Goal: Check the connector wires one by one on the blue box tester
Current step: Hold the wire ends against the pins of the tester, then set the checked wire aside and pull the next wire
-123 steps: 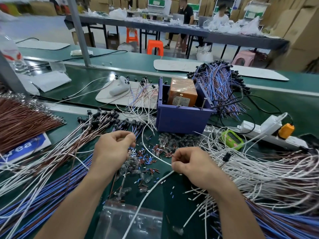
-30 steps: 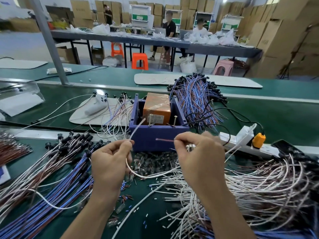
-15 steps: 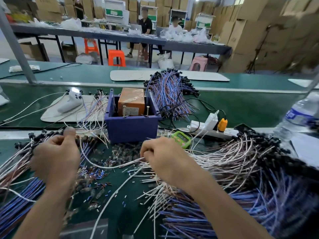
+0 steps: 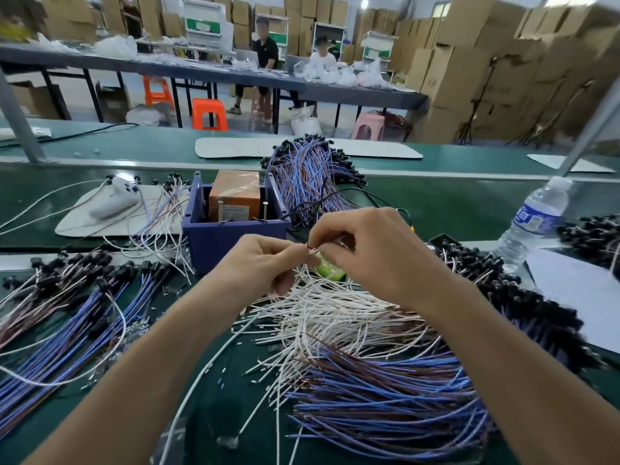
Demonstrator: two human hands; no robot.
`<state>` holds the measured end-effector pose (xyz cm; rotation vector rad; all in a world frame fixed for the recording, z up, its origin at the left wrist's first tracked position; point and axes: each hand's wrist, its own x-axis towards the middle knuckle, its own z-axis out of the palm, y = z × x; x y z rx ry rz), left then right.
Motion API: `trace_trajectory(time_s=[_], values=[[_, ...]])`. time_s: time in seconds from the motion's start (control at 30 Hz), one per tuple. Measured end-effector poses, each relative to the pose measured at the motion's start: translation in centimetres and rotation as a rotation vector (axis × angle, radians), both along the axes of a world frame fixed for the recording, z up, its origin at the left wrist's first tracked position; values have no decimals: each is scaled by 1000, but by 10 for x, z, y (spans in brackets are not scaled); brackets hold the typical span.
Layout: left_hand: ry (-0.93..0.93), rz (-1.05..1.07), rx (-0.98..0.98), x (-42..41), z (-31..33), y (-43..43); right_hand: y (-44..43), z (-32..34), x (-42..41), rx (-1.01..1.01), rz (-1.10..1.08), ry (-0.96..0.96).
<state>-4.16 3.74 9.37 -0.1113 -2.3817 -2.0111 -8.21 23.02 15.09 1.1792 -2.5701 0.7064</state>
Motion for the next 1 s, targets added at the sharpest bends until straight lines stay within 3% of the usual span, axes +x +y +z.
trace_trajectory(time_s=[0.23,0.5,0.63,0.87,1.0], values=[[47,17,-288,-27,10,19,80,5,-34,177,-162,-37],[101,89,-609,-40,-23,42,143,-27,-72,328,-318,247],[139,56,-807,-36,-56,66,150,-63,-73,407,-355,121],[107,116,-671,-29,-71,59,136,-69,-56,299,-468,-97],[128,164,-649,-17,-69,41,99,-71,-39,153,-408,-132]])
